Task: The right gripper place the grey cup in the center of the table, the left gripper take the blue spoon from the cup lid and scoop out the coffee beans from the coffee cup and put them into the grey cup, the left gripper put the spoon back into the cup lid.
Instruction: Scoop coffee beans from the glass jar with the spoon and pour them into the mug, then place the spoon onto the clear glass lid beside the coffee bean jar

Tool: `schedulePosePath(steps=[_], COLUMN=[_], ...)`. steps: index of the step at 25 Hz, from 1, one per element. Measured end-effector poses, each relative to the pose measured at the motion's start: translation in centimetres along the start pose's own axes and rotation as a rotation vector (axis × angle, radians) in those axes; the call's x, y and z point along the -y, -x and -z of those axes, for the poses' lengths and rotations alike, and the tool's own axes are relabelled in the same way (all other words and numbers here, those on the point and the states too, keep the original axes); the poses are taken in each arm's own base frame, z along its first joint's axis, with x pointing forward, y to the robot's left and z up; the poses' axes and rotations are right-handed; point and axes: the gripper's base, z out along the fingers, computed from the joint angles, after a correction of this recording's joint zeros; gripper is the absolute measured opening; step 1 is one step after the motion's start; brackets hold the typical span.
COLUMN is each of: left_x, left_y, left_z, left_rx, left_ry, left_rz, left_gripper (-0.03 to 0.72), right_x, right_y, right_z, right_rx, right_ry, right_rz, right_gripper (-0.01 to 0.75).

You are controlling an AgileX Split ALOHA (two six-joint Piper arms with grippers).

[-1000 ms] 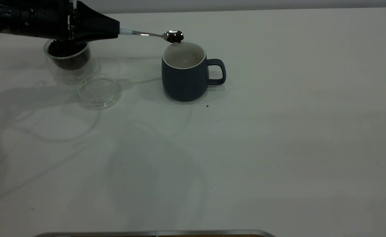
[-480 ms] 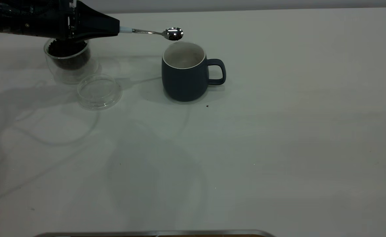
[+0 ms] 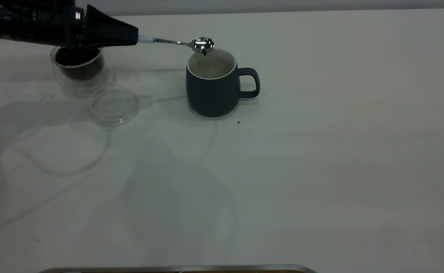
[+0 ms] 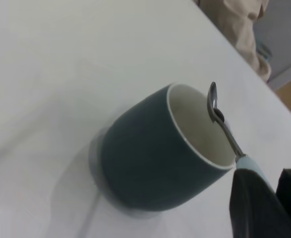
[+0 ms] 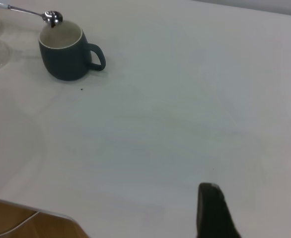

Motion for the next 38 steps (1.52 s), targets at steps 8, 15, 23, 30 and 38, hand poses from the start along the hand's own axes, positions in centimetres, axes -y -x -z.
schedulePosePath(steps=[8,15,23,30,38], left_x=[0.3,-0.3,-2.3,-2.8,-3.2], left_y=[0.0,0.1,-0.9,-3.7,-4.6], left_z=[0.0,1.9,9.5,13.5,15.3], left_rx=[0.002,0.024,0.092,-0.040,-0.041], left_ry=[-0.029,-0.003,0.104,0.164,0.206], left_rz=[-0.008,0.132,0.451,0.582,0.584], left_gripper=[0.130,0.130,0.130,0.130,0.130], right_x=[0.0,0.0,0.0,0.0,0.0], right_y=[0.0,0.0,0.0,0.0,0.0], right_z=[0.0,0.0,0.0,0.0,0.1], right_rx=[0.000,0.000,0.002,0.004,0.005], right_ry=[0.000,0.000,0.002,0.002,0.002], right_rz=[0.000,0.000,-0.001,0.000,0.000], right_gripper=[0.451,0.451,0.451,0.451,0.451])
